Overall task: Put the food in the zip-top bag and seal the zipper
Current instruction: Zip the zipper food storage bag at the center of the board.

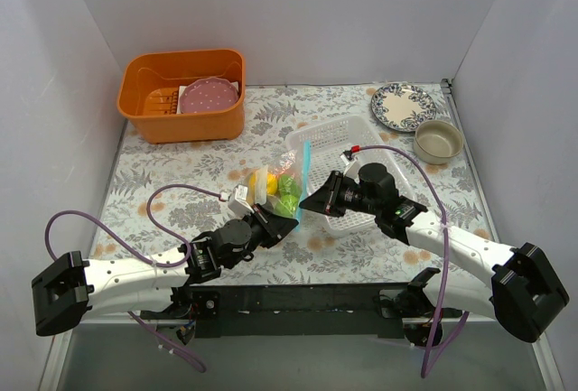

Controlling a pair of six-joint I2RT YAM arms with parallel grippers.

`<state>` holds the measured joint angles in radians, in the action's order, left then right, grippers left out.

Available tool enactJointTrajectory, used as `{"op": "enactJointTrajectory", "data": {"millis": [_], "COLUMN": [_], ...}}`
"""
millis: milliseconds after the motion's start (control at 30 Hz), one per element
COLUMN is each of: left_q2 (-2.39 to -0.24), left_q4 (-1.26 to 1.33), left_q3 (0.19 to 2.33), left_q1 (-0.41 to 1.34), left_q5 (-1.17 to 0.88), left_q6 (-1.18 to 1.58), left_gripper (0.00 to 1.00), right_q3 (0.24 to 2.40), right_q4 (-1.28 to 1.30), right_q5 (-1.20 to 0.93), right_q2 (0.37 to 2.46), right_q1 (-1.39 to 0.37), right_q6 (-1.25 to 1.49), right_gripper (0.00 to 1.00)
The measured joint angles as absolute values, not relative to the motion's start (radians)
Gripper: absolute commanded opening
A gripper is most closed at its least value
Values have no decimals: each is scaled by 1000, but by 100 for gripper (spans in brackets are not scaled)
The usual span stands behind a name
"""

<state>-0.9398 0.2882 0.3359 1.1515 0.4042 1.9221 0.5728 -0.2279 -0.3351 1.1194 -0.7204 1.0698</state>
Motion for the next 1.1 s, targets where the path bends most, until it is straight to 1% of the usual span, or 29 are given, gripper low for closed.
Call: {"op": "enactJointTrajectory", "data": {"millis": [67,167,1100], "left_q2": [-940,-940,-865], "left_q4": [289,289,291], "left_q3": [336,336,298], "left_q1": [1151,1151,1146], "left_q5": [404,405,393], "left_q6": [1922,1922,1997], "left_gripper": [0,0,0], "right_q3": [573,572,572], "right_q4": [-228,-229,-310], "right_q5": [-337,-337,-280], "right_q2": [1119,1119,1141], "right_q1": [-720,-720,-733], "right_q6": [1069,1070,1096], "right_gripper": [6,5,7]}}
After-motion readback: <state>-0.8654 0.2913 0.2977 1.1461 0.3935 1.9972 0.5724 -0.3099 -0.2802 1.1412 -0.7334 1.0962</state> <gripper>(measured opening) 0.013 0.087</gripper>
